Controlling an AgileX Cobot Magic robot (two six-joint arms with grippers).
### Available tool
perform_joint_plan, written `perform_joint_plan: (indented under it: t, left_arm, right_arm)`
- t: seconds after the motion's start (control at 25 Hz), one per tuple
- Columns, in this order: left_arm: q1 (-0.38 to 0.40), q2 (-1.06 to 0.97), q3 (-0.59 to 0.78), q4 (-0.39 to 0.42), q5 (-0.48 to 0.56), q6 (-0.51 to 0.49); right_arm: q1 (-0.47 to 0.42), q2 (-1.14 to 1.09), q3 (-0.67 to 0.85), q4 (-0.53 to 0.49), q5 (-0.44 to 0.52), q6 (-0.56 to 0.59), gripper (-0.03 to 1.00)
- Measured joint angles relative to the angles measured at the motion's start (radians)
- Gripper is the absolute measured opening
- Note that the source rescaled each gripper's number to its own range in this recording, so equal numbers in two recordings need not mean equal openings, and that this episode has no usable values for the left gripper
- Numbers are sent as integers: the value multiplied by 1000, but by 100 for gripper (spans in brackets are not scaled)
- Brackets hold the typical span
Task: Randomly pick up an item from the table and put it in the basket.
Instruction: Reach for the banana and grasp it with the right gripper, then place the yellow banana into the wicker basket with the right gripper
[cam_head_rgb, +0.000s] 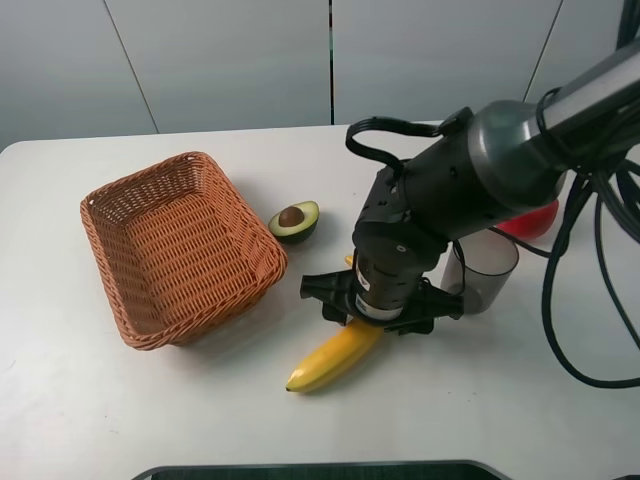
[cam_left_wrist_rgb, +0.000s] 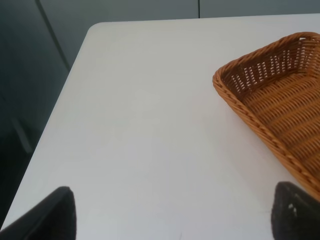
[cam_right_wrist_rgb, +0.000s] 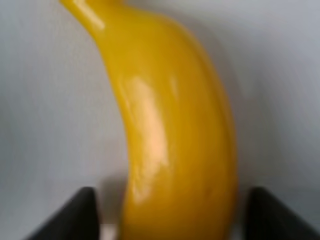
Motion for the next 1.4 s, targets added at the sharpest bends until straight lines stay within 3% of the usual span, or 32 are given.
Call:
perform_joint_plan:
  t: [0.04, 0.72, 1.12, 1.28, 1.4]
  left_arm:
    - [0, 0, 0, 0, 0, 0]
    - [0, 0, 0, 0, 0, 0]
    - [0, 0, 0, 0, 0, 0]
    - [0, 0, 0, 0, 0, 0]
    - [0, 0, 0, 0, 0, 0]
  right_arm:
    - [0, 0, 0, 0, -1, 6, 0]
    - [0, 2, 0, 18, -1, 28, 0]
    - [0, -188, 0, -112, 50, -28, 0]
    - [0, -282, -5, -138, 90, -100, 0]
    - [0, -313, -64, -92, 154, -263, 0]
